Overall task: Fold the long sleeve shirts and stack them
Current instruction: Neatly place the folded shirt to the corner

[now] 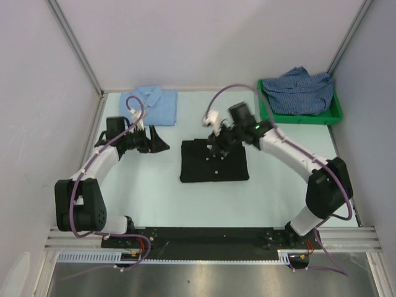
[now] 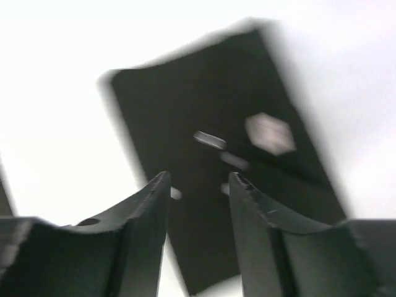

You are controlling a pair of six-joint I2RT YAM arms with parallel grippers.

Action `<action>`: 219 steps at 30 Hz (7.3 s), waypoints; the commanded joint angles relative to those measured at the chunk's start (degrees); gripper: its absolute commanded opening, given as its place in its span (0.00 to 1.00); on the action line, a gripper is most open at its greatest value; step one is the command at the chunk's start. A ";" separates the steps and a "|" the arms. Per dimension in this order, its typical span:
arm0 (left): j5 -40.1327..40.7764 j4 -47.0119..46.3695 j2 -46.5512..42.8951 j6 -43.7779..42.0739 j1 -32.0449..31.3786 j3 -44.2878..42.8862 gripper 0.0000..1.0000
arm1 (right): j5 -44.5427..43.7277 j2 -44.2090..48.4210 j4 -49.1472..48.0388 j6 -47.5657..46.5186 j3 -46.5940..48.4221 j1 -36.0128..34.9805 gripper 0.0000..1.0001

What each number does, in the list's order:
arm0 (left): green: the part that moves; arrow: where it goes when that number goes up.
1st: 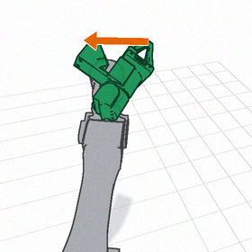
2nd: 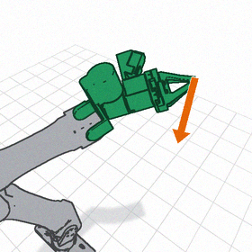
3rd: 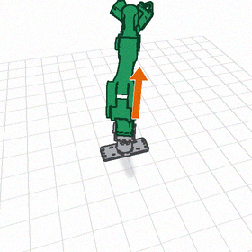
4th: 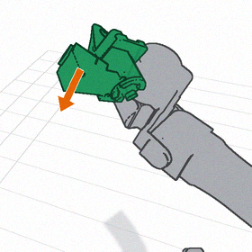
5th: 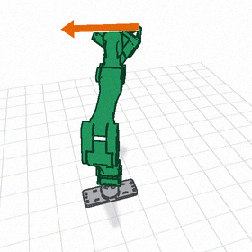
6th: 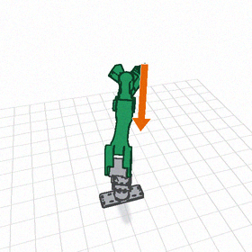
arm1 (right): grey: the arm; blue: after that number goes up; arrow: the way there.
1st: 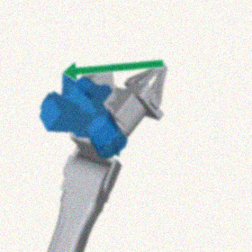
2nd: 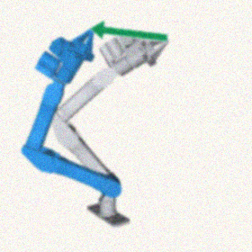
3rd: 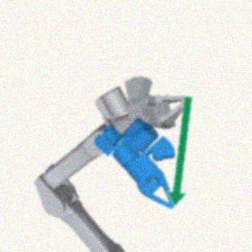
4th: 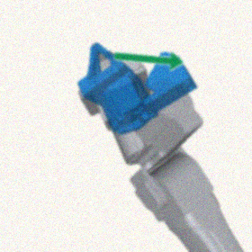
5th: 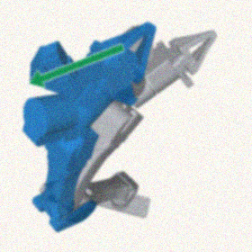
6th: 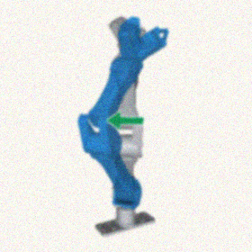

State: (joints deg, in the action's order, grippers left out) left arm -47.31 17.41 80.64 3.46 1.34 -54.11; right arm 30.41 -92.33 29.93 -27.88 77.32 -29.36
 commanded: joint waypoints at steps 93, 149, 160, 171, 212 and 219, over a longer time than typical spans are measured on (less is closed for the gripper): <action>23.49 13.52 52.78 -3.37 -9.17 -77.02 0.00 | -15.91 13.93 -17.45 1.07 -24.41 -1.84 1.00; 14.71 20.74 46.27 -13.82 4.72 -78.87 0.00 | -16.35 9.81 -16.75 -1.48 -20.19 -2.89 1.00; 7.59 16.34 51.98 -22.00 8.41 -80.37 0.08 | -16.70 8.14 -16.48 -1.74 -19.05 -3.33 1.00; 2.92 9.13 55.24 -25.17 11.05 -79.84 0.10 | -16.96 6.91 -16.40 -1.92 -18.17 -3.33 1.00; 22.77 21.70 53.11 -13.84 13.42 -66.02 0.99 | -7.12 -5.14 -13.59 19.00 -3.14 12.05 1.00; 23.58 22.23 63.59 -17.34 13.42 -80.36 0.99 | -8.17 -2.07 -11.04 17.60 -5.07 12.14 1.00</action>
State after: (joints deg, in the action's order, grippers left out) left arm -25.52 39.59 142.74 -11.86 14.37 -129.62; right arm 22.11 -97.73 17.21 -10.52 72.44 -17.34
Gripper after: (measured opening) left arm 0.993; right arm 0.995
